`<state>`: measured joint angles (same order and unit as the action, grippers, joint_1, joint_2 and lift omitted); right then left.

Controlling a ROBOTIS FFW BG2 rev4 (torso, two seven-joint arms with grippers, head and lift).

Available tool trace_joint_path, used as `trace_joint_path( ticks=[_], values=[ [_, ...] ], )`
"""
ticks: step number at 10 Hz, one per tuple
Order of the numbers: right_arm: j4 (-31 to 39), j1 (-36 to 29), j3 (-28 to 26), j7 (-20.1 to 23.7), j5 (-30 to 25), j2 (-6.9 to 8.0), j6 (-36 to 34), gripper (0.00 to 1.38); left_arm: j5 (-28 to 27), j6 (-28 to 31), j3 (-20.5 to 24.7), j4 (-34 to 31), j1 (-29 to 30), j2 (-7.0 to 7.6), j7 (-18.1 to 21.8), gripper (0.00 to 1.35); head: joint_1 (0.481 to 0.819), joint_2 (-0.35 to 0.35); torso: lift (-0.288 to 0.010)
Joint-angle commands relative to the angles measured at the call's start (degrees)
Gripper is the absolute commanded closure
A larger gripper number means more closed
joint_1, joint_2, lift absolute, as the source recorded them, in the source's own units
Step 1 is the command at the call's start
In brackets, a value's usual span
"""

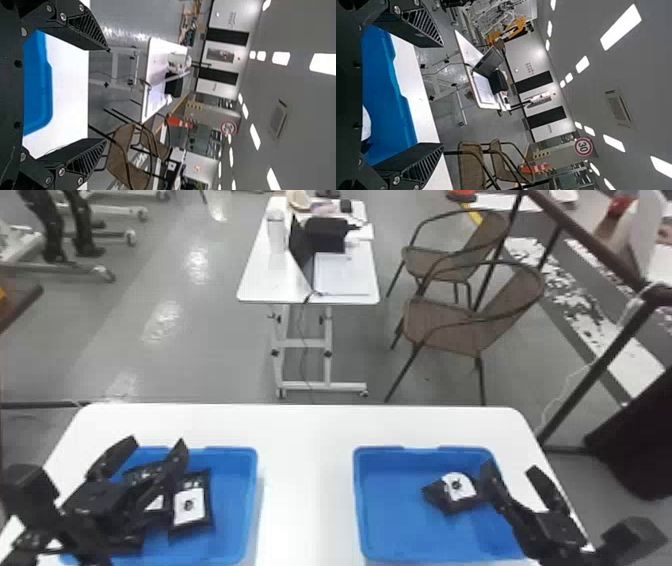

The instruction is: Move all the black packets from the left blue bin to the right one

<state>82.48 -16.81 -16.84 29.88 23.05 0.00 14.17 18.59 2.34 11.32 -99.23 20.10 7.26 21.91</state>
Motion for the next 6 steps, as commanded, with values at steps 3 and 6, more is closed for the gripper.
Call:
trace_joint_path(
  ticks=[3,6],
  values=[
    [4.44,-2.09,0.84,1.5,2.17,0.05,-1.6,0.12,-0.13,5.39,-0.24,0.27,3.28,0.3,-14.96,0.22,0.695,0.013,0.0],
    [3.92,-1.74,1.19,2.03,2.44,0.05,-2.31,0.12,-0.22,12.77,-3.32,8.53,-3.31,4.87,-16.46,0.22,0.695,0.046,0.0]
  ],
)
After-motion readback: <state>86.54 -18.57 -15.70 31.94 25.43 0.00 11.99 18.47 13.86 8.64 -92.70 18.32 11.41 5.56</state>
